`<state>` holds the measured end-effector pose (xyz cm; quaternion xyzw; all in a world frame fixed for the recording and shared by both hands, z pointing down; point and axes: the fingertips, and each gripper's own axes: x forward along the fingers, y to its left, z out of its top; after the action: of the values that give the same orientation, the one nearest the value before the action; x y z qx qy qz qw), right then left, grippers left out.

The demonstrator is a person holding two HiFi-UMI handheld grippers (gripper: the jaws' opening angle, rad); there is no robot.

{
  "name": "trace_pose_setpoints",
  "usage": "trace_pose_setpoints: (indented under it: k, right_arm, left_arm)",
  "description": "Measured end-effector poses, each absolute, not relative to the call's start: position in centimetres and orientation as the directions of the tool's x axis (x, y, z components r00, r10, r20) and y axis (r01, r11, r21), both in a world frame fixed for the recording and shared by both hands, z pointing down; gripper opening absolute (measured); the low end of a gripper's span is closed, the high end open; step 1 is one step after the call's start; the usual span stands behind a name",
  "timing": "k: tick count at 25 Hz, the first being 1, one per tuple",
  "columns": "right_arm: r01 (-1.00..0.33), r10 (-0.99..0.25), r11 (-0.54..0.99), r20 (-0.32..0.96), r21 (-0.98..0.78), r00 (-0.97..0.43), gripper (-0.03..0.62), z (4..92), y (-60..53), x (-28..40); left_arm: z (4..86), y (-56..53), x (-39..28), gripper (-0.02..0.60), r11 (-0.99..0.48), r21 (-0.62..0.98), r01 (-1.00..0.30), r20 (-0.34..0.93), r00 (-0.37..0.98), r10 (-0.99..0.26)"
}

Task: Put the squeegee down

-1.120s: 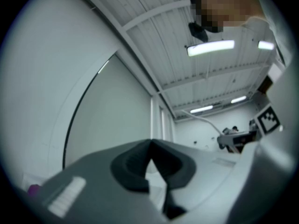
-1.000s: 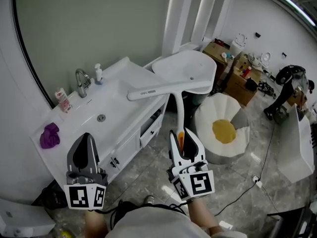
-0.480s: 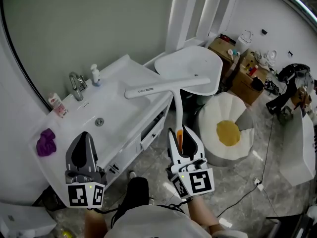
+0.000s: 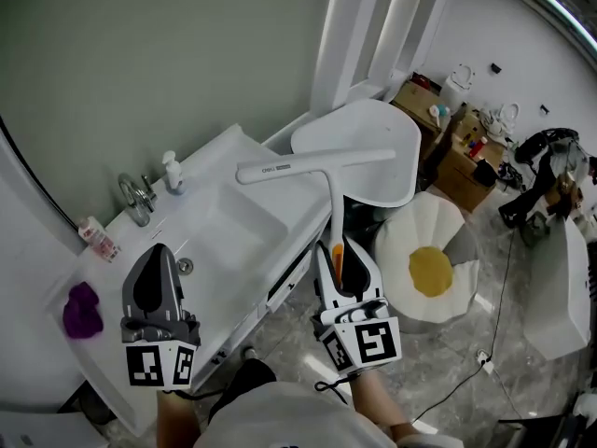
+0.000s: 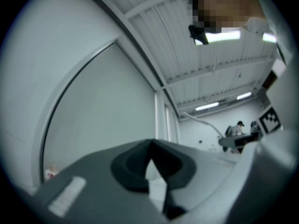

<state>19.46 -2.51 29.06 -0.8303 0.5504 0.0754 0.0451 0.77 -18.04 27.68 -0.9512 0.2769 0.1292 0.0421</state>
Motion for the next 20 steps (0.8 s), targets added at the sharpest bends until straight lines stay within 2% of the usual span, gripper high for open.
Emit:
trace_pose_setpoints:
  k: [11, 20]
  right_arm:
    - [-0.925, -0.912, -0.38, -0.163, -0.011, 0.377, 0.13, 29.6, -10.0, 22.6]
    - [-0.944, -0.941, -0.328, -0.085, -0.01, 0.328, 0.13, 31.9, -15.2, 26.3]
  left_arm:
    - [28.6, -25.0, 3.3, 0.008, -0.846, 0.0, -0.533, -0.253, 0.818, -0.516]
    - [30.7, -28.0, 5.6, 0.008, -0.828, 0.013, -0.561, -0.197, 0.81, -0.552]
